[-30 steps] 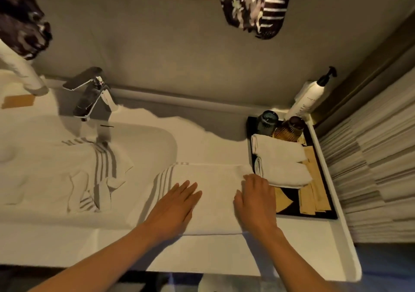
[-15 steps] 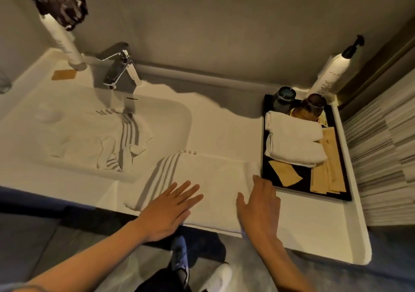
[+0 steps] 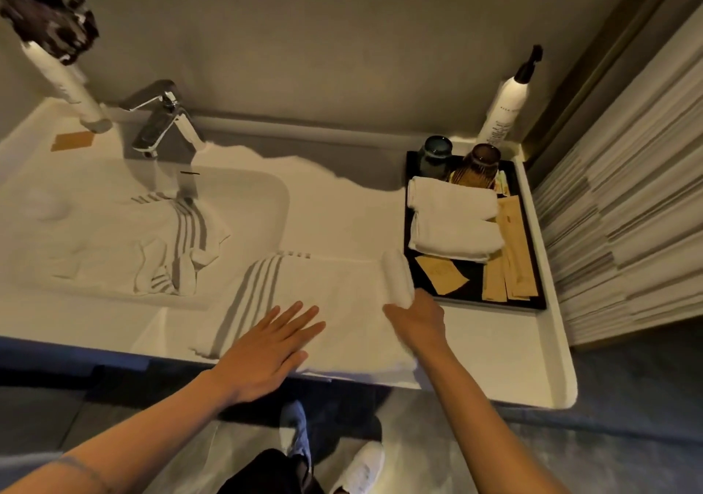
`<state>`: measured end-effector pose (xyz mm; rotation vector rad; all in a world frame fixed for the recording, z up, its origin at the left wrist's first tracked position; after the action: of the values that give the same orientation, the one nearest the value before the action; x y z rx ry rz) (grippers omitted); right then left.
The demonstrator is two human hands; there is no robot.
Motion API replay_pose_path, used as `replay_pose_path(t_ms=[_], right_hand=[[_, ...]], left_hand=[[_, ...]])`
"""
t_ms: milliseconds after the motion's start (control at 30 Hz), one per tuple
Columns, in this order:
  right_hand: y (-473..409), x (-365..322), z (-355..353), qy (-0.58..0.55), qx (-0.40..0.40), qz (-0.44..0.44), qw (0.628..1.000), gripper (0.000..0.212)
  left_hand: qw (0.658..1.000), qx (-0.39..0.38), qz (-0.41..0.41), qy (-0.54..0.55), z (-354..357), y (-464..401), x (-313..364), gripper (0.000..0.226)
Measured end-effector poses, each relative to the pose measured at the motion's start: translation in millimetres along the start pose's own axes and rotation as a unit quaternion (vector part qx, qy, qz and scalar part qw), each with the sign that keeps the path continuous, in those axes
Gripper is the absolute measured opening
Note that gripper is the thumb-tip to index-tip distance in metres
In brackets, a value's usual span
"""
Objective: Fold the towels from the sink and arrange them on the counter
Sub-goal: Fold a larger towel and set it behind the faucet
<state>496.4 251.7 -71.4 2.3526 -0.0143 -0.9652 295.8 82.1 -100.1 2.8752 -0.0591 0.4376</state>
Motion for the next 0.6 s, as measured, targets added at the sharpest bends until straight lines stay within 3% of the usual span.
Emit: replay_pose_path(t_ms=[167, 267, 367, 467, 533, 600], right_hand=[[0.0, 19.8, -68.0, 0.077, 0.05, 0.011, 0.996, 0.031], [1.0, 18.0, -77.0, 0.113, 0.044, 0.016, 0.993, 0.037], [10.1, 3.1, -68.2, 0.071, 0.033, -0.004, 0.997, 0.047], [19.7, -27.0, -56.1, 0.022, -0.006, -0.036, 0.999, 0.034], [25.8, -49.5, -44.3, -0.026, -0.035, -0.038, 0.998, 0.015], [30.5, -72.2, -28.0, -0.049, -0.055, -0.048, 0.996, 0.008]], left_hand=[[0.998, 0.033, 0.05, -0.008, 2.3, -40.9, 42.7, 0.051], [0.996, 0.081, -0.018, -0.015, -4.0, -28.5, 19.2, 0.049], [0.986, 0.143, -0.077, 0.028, -10.2, -7.3, 6.1, 0.042], [0.927, 0.237, -0.246, 0.155, -27.0, 3.4, -15.1, 0.029], [0.868, 0.229, -0.345, 0.275, -27.7, 4.6, -32.8, 0.035], [0.861, 0.202, -0.351, 0.308, -28.8, -0.3, -43.0, 0.033]])
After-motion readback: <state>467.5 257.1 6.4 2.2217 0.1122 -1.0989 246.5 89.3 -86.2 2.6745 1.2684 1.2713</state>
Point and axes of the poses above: each hand's wrist, its own y-axis away from the middle knuckle, its own z-axis out of the palm, x = y × z, the point moved 6 cm from there along -y, towards the middle knuckle, and after that the axes turned 3 degrees about y, right-handed, at the moved point
